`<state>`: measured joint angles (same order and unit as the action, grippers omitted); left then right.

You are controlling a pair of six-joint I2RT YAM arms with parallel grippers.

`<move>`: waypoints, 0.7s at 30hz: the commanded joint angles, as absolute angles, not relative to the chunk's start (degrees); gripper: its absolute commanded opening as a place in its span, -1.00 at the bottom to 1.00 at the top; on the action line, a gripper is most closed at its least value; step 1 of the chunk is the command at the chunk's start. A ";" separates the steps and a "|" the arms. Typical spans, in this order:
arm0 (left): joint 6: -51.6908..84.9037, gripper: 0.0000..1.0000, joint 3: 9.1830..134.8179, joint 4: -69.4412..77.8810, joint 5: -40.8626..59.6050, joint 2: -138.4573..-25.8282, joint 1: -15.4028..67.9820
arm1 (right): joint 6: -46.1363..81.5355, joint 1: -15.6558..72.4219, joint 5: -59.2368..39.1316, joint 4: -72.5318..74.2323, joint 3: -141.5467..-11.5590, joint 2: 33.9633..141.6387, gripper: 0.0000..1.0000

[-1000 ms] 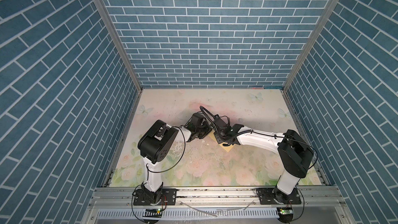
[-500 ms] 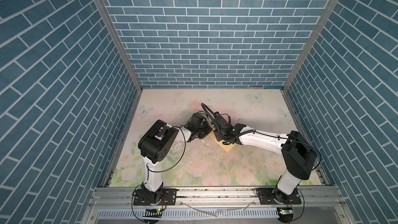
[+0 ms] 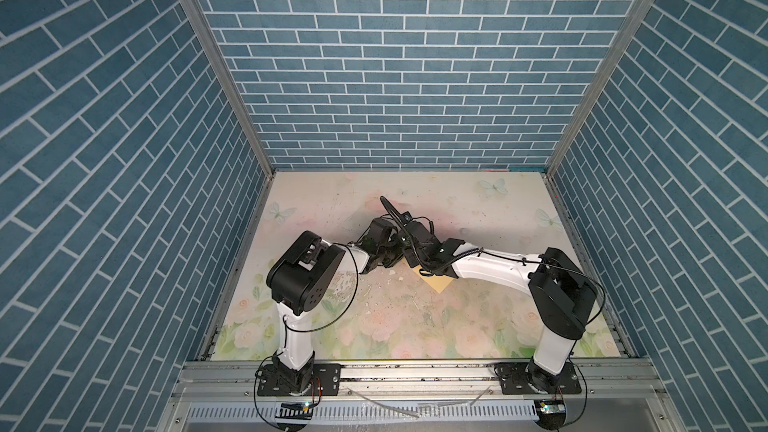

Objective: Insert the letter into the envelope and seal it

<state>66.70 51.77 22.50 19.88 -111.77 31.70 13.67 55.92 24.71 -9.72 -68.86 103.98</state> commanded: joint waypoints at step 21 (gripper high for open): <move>67.49 -1.00 48.69 12.30 17.57 -118.38 31.83 | 11.06 58.04 28.74 -13.41 -70.41 109.64 -1.00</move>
